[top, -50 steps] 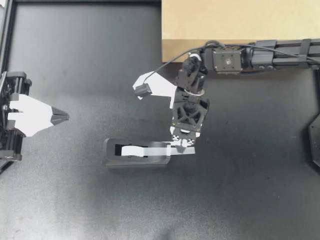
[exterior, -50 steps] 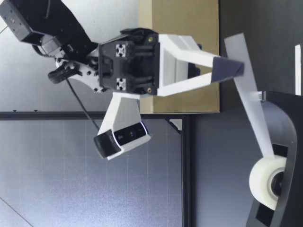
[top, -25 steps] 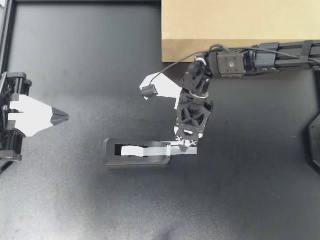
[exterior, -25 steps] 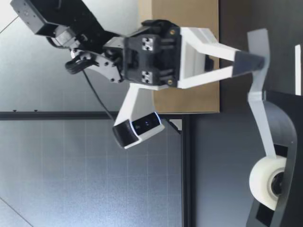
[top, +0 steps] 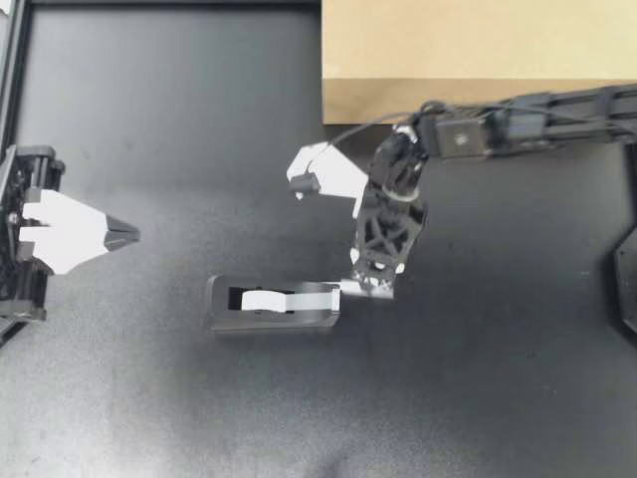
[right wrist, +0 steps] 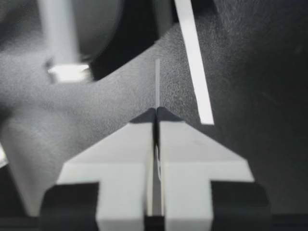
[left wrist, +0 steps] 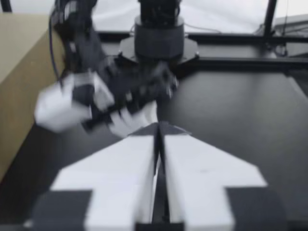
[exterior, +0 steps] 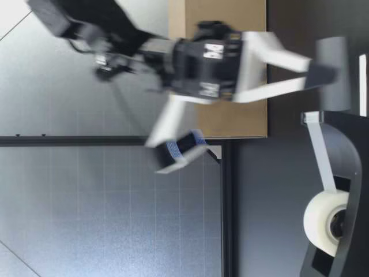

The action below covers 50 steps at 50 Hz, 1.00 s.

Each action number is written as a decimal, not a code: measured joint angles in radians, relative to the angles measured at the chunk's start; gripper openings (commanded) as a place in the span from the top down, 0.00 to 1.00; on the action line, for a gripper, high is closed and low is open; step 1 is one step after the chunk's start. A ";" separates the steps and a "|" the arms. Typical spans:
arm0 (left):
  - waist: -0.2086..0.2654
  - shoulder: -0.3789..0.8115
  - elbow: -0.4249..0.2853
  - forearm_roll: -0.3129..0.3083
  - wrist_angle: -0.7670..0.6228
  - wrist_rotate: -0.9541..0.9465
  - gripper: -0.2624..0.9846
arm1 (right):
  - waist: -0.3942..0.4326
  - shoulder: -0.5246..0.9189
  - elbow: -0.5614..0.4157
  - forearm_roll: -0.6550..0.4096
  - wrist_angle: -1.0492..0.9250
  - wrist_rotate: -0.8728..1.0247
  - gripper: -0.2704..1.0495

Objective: Cut a small piece of tape from the tape dispenser then place it on the cardboard box's edge.

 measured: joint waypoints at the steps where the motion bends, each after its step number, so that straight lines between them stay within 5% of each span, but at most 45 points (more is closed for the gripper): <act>1: 0.000 0.009 0.000 -0.005 -0.003 0.000 0.65 | -0.002 -0.020 0.000 -0.015 -0.008 0.005 0.86; 8: -0.002 0.078 -0.006 -0.020 -0.043 -0.005 0.56 | 0.006 -0.158 0.000 -0.124 -0.074 0.060 0.86; 21: 0.000 0.250 -0.064 -0.046 -0.155 -0.006 0.54 | 0.117 -0.253 -0.014 -0.268 -0.143 0.147 0.86; 50: -0.002 0.584 -0.253 -0.069 -0.247 -0.009 0.41 | 0.167 -0.284 -0.133 -0.356 -0.170 0.170 0.86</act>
